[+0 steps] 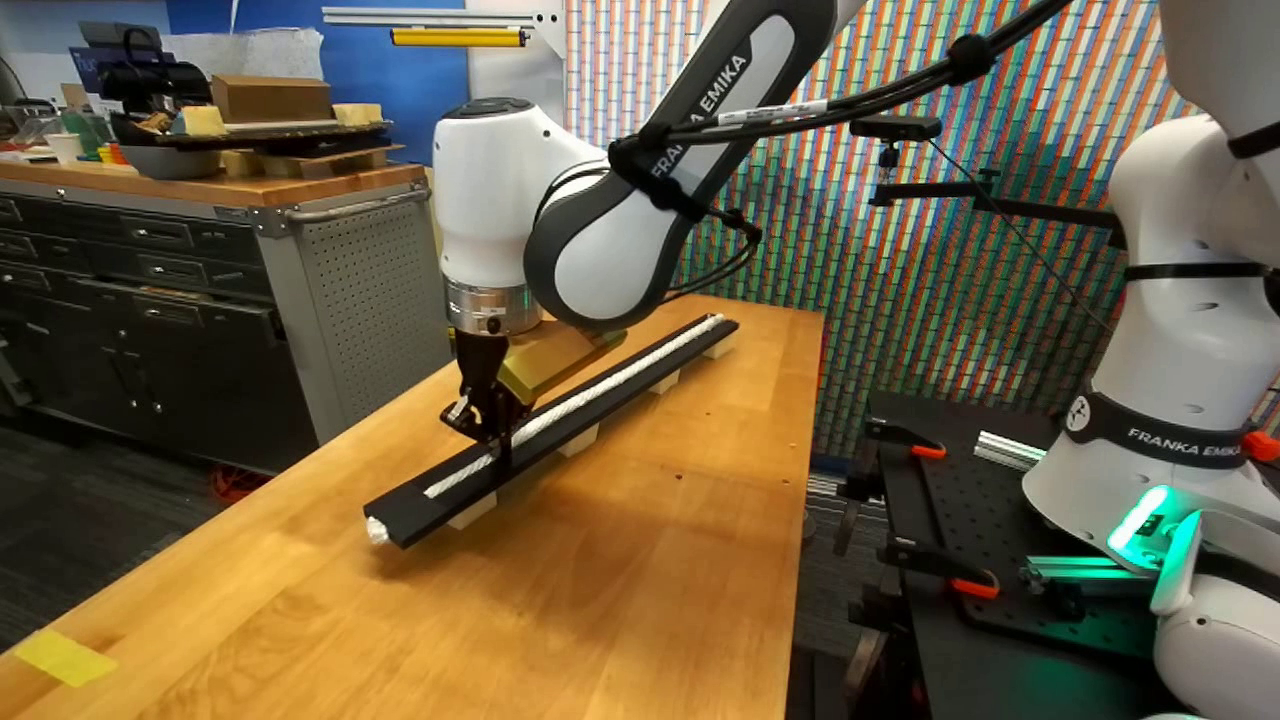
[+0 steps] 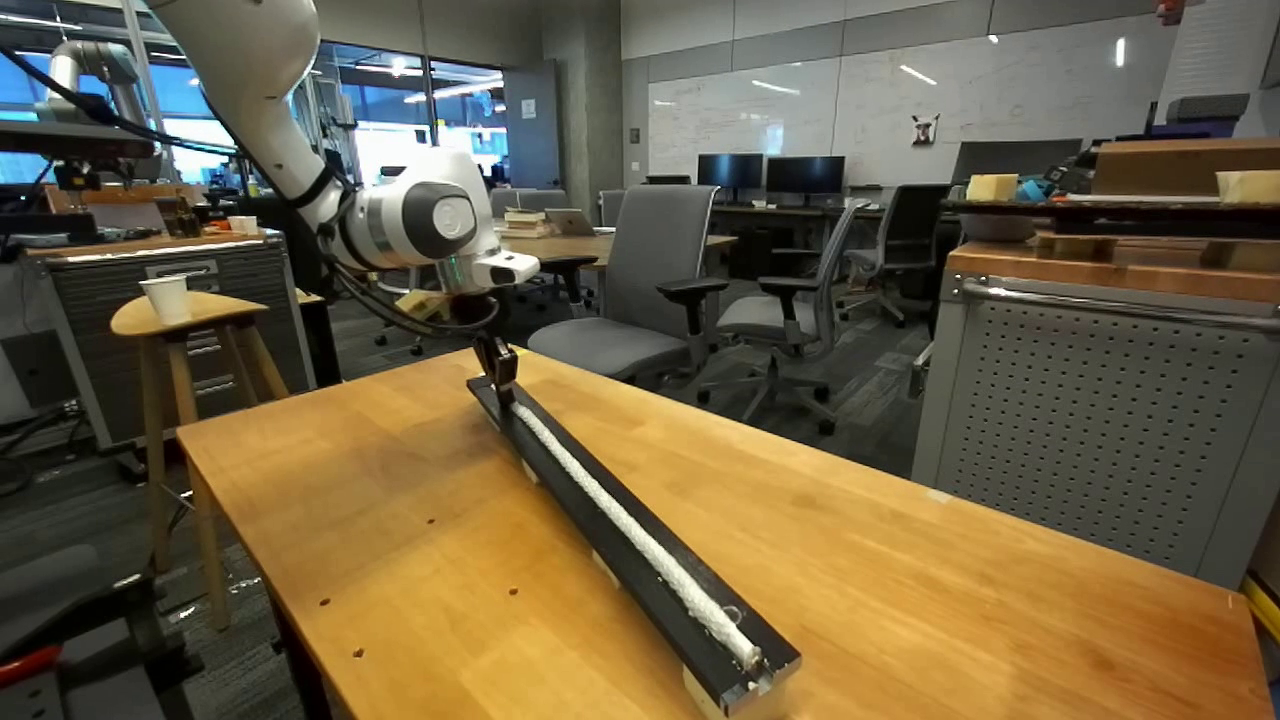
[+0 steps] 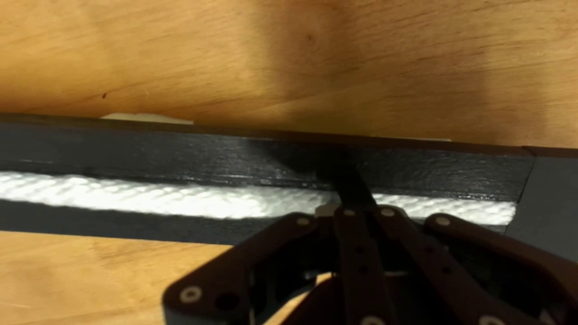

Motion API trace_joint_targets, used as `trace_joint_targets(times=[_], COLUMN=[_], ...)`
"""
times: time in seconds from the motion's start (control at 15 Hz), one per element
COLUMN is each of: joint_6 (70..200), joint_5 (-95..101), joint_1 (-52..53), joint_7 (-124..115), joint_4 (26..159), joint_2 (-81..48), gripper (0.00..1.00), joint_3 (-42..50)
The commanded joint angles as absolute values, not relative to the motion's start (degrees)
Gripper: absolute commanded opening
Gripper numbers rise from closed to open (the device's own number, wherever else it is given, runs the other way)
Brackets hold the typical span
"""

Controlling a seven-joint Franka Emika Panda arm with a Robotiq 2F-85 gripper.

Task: Pick up the rope and put it in between the black object.

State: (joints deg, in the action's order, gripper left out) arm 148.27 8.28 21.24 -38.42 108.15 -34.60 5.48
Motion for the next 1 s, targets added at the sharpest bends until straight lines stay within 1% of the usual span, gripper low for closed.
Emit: trace_joint_targets(times=[0.0, 0.93], joint_6=[146.84, 148.16], joint_5=[7.51, 7.97], joint_1=[19.31, 17.57], joint_7=[-36.16, -36.22], joint_4=[106.95, 110.75], joint_2=[-35.86, -32.63], gripper=[0.00, 0.00], joint_3=[4.60, 5.64])
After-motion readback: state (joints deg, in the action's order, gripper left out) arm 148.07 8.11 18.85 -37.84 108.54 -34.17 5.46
